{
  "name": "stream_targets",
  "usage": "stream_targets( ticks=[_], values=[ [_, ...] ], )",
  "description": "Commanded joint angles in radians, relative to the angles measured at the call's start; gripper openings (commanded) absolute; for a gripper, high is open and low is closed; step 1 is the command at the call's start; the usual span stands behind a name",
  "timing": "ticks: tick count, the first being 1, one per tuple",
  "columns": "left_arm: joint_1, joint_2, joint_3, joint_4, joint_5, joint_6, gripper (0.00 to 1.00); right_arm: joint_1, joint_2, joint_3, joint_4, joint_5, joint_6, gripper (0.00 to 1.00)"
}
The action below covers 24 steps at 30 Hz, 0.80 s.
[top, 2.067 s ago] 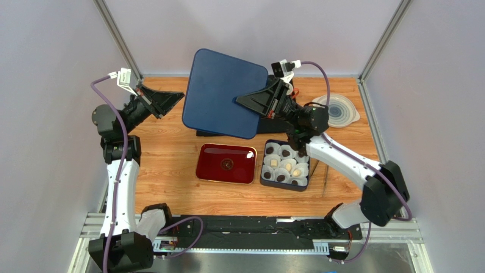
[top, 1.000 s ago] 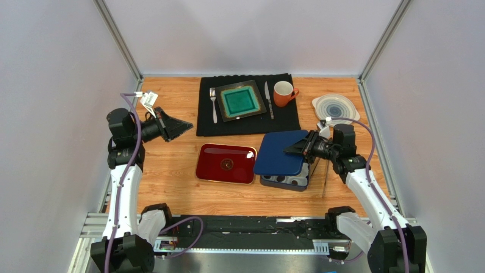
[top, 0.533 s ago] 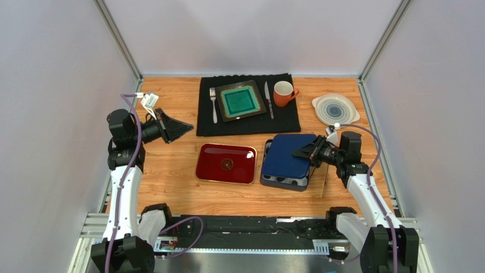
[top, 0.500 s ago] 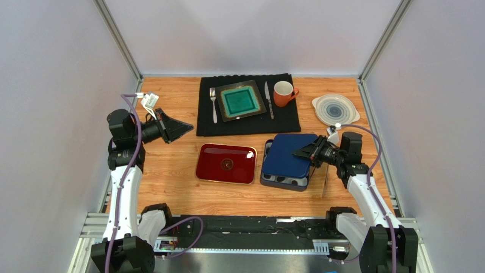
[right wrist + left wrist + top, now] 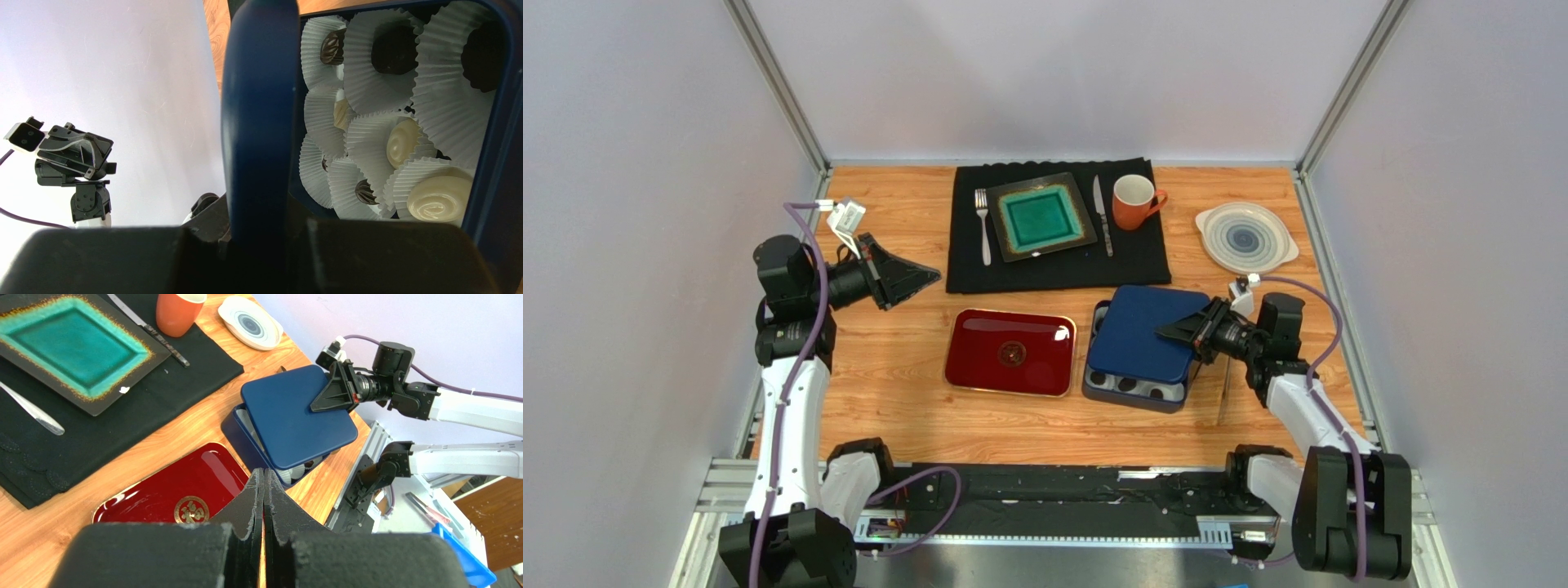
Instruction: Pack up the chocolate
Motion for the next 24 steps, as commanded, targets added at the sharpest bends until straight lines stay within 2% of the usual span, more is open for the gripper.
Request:
stream_targets(
  ticks=[1,4,5,7,8,9,11,16,24],
  values=[
    [-0.001,-0.013,0.015,0.010,0.017,0.014,0.01,-0.003,-0.015,-0.011,0.010,-0.011,-0.025,0.03],
    [-0.001,-0.014,0.021,0.010,0.022,0.013,0.01,-0.003,-0.047,-0.002,-0.093,0.016,-0.084,0.14],
    [0.000,-0.014,0.021,0.013,0.023,0.011,0.01,-0.003,-0.057,-0.002,-0.136,0.026,-0.094,0.23],
    [-0.001,-0.014,0.024,0.010,0.025,0.011,0.01,-0.003,-0.084,0.006,-0.208,0.036,-0.134,0.33],
    [-0.001,-0.016,0.025,0.010,0.025,0.011,0.01,-0.003,-0.090,0.009,-0.237,0.056,-0.151,0.42],
    [-0.001,-0.016,0.026,0.011,0.025,0.011,0.01,-0.003,-0.097,0.018,-0.294,0.064,-0.171,0.45],
    [-0.001,-0.016,0.026,0.011,0.023,0.009,0.01,-0.003,-0.095,0.020,-0.323,0.069,-0.194,0.50],
    [-0.001,-0.014,0.025,0.013,0.026,0.008,0.01,-0.003,-0.089,0.052,-0.377,0.072,-0.202,0.52],
    [-0.001,-0.010,0.029,0.016,0.031,0.000,0.00,-0.003,-0.055,0.204,-0.742,0.236,-0.403,0.59]
  ],
)
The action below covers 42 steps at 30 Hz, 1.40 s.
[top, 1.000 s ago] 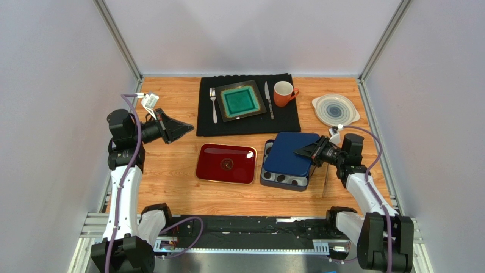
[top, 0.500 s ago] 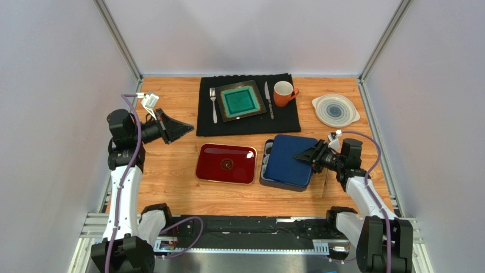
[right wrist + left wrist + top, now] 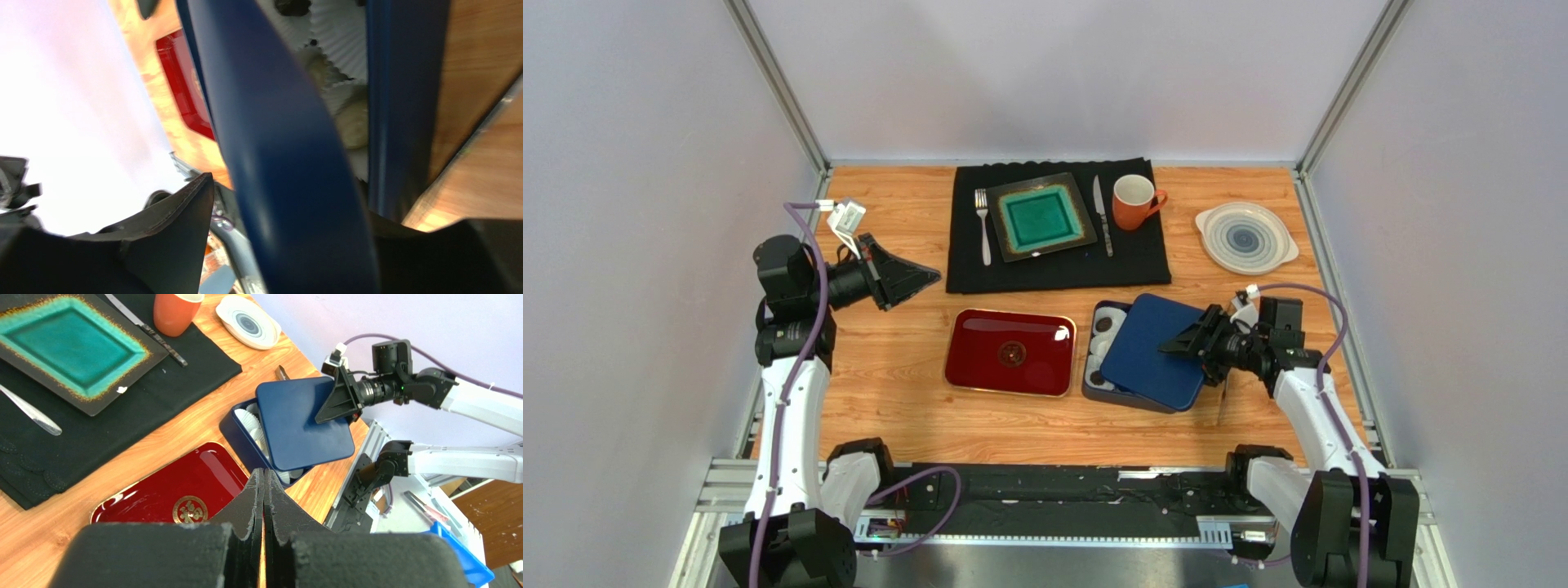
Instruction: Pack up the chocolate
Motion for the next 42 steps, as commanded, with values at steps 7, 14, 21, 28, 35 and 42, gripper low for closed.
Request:
stream_targets(
  ticks=[7,14,21,28,35,42],
  values=[
    [-0.001,-0.006,0.032,0.027,0.028,-0.013,0.01,0.000,0.082,0.137,-0.300,0.132,-0.193,0.61],
    [-0.001,-0.009,0.026,0.028,0.035,-0.018,0.00,0.012,0.056,0.244,-0.408,0.246,-0.195,0.66],
    [-0.001,-0.011,0.018,0.047,0.041,-0.028,0.00,0.024,0.082,0.300,-0.474,0.312,-0.219,0.80],
    [-0.001,-0.008,0.012,0.039,0.047,-0.018,0.00,0.026,-0.006,0.346,-0.584,0.402,-0.219,0.90],
    [0.000,0.003,-0.011,0.079,0.048,-0.038,0.00,0.024,-0.040,0.387,-0.656,0.496,-0.210,0.92],
    [-0.001,-0.006,-0.005,0.068,0.051,-0.027,0.00,0.024,0.032,0.361,-0.584,0.478,-0.198,0.93]
  ],
)
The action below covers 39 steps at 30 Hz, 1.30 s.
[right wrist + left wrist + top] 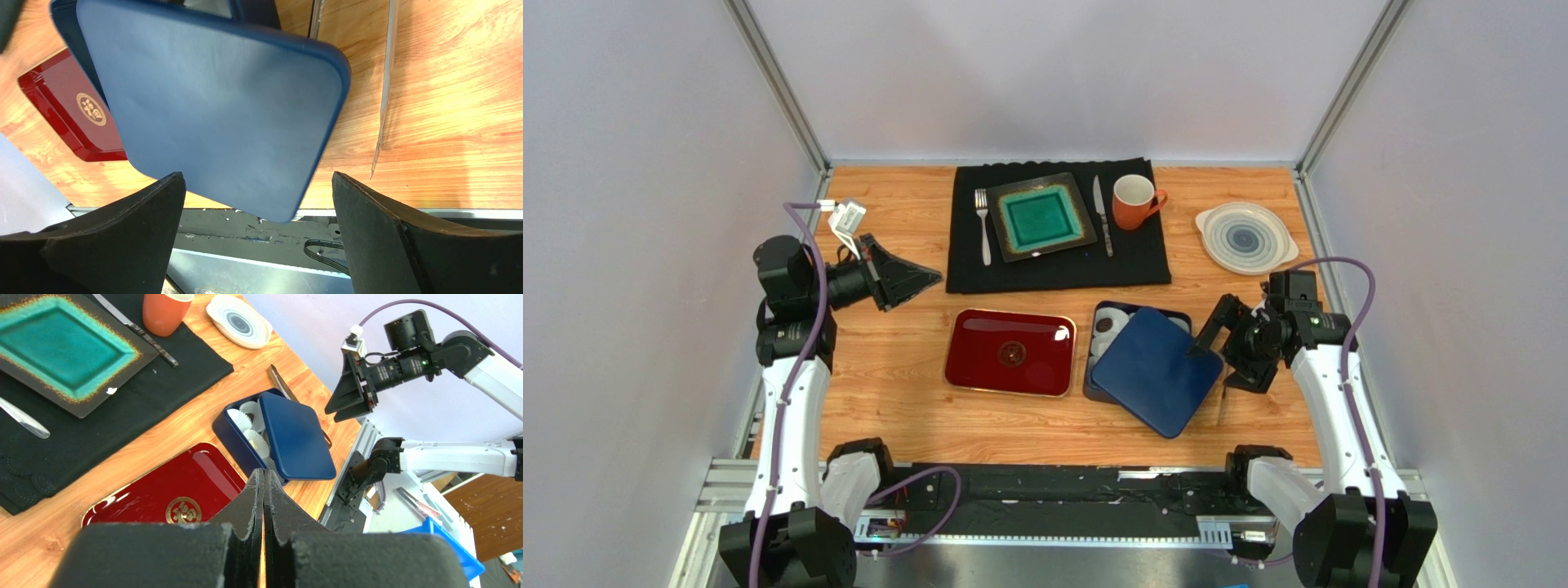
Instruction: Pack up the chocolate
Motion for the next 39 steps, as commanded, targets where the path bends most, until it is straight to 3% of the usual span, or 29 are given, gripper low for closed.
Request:
stream_targets(
  ticks=[1,21,34,39],
  values=[
    [-0.001,-0.009,0.005,0.038,0.021,0.003,0.00,0.003,0.048,-0.005,0.039,0.016,0.006,0.93],
    [-0.001,0.008,-0.018,0.071,0.032,-0.008,0.00,0.045,0.106,-0.066,0.152,0.005,0.055,1.00],
    [-0.001,0.014,0.000,0.022,0.049,0.038,0.01,0.049,0.002,0.009,-0.013,0.128,0.076,1.00],
    [0.000,0.015,0.015,-0.002,0.053,0.063,0.01,0.049,-0.075,-0.043,-0.029,0.162,0.156,1.00]
  ],
)
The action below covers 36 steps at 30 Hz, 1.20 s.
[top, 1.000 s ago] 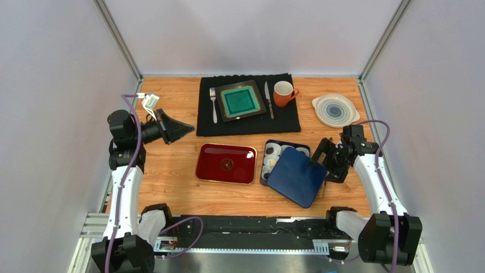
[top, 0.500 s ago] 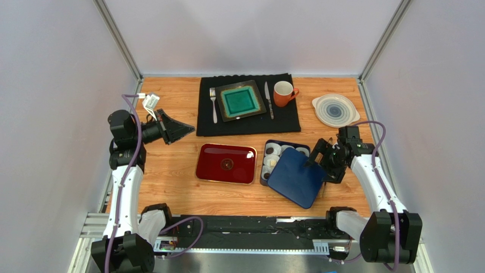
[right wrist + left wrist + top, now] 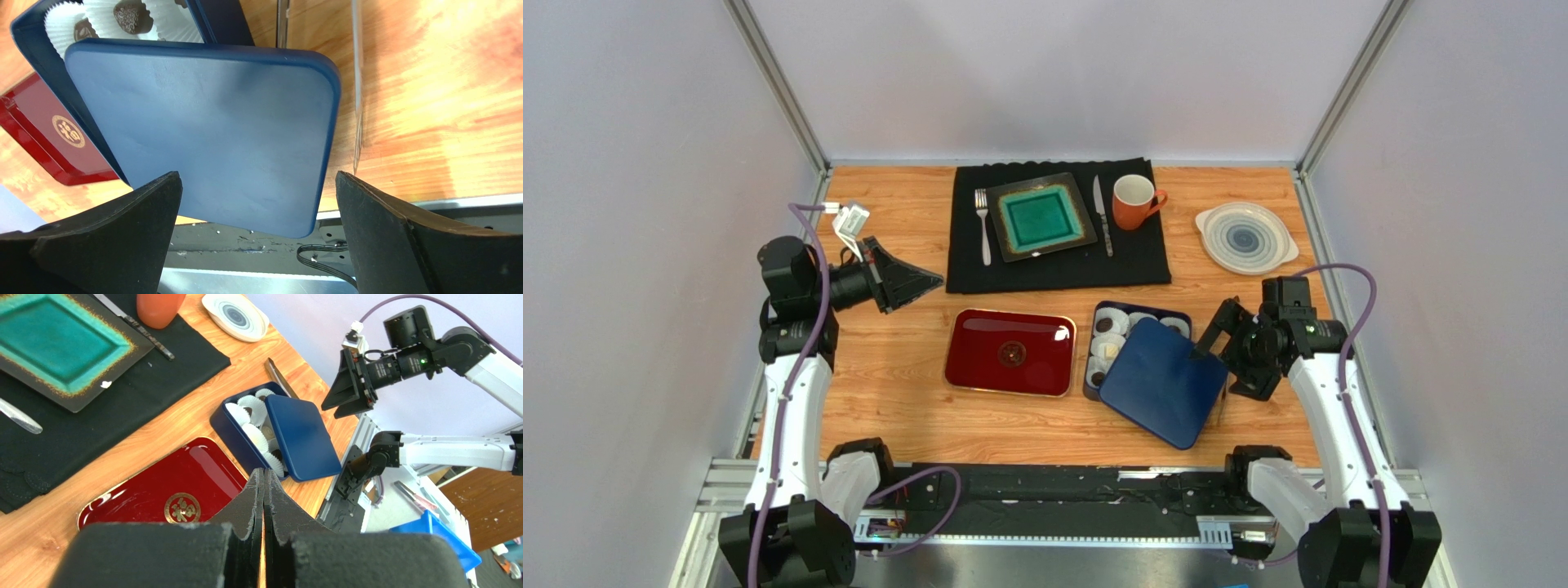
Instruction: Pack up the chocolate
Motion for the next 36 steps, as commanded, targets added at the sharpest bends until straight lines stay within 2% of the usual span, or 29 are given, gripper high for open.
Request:
stream_targets(
  ticks=[1,4,9,16,26,36],
  values=[
    [-0.001,-0.001,0.037,-0.007,0.033,0.040,0.01,0.002,-0.119,-0.033,-0.022,0.071,0.117,1.00],
    [0.001,0.003,0.040,-0.003,0.037,0.035,0.01,0.002,-0.240,-0.112,0.024,0.091,0.211,1.00],
    [-0.001,0.007,0.056,-0.014,0.043,0.038,0.01,0.002,-0.332,-0.191,0.063,0.102,0.291,1.00],
    [-0.001,0.008,0.063,-0.010,0.048,0.024,0.01,0.003,-0.359,-0.267,0.135,0.102,0.370,1.00],
    [-0.001,0.016,0.070,-0.019,0.052,0.029,0.01,0.005,-0.316,-0.355,0.267,0.063,0.438,1.00],
    [-0.001,0.023,0.065,-0.020,0.057,0.029,0.01,0.020,-0.280,-0.303,0.331,0.036,0.470,1.00]
  ],
)
